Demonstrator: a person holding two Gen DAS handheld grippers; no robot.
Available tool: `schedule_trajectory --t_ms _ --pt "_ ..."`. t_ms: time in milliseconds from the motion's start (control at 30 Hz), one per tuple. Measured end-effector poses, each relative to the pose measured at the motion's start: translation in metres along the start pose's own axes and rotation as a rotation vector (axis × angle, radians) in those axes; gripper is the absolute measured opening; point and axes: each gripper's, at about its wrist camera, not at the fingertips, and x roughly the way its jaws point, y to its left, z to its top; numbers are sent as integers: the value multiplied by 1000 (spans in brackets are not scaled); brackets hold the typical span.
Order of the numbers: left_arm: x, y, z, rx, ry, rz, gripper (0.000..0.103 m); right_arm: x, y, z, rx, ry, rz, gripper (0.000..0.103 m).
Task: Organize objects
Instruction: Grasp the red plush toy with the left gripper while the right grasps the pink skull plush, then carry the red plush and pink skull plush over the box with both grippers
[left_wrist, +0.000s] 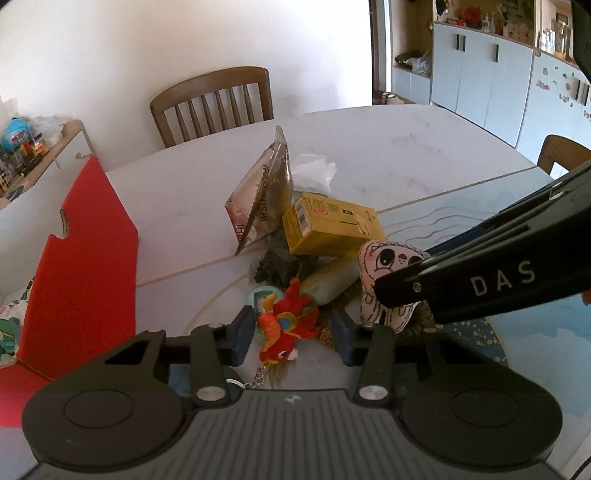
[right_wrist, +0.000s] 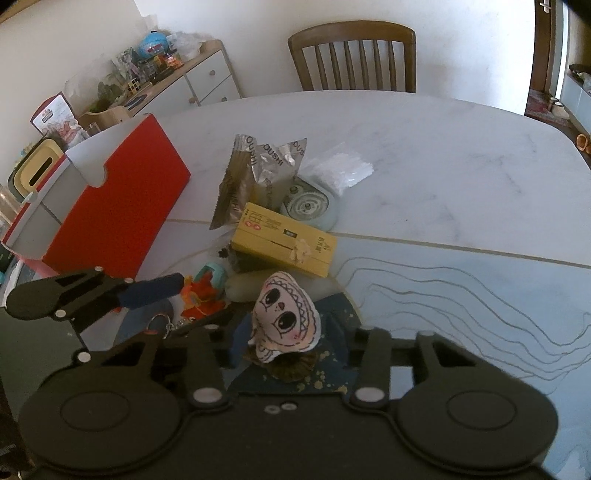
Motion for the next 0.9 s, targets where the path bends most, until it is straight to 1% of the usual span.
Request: schedule_trajectory --t_ms 100,267,467,733,900 --pt "1 1 0 -4 1 7 37 0 1 -2 3 1 -4 36" --pt "1 3 0 -9 8 7 35 -1 2 -3 4 -5 -7 32" --pt "-6 6 2 -22 20 1 34 -8 4 -5 13 -25 -6 30" --pt "-31 18 8 -80 22 -55 34 -34 6 -7 23 -66 1 30" --pt "-53 27 11 -99 26 -86 34 -50 11 -8 17 -78 2 30"
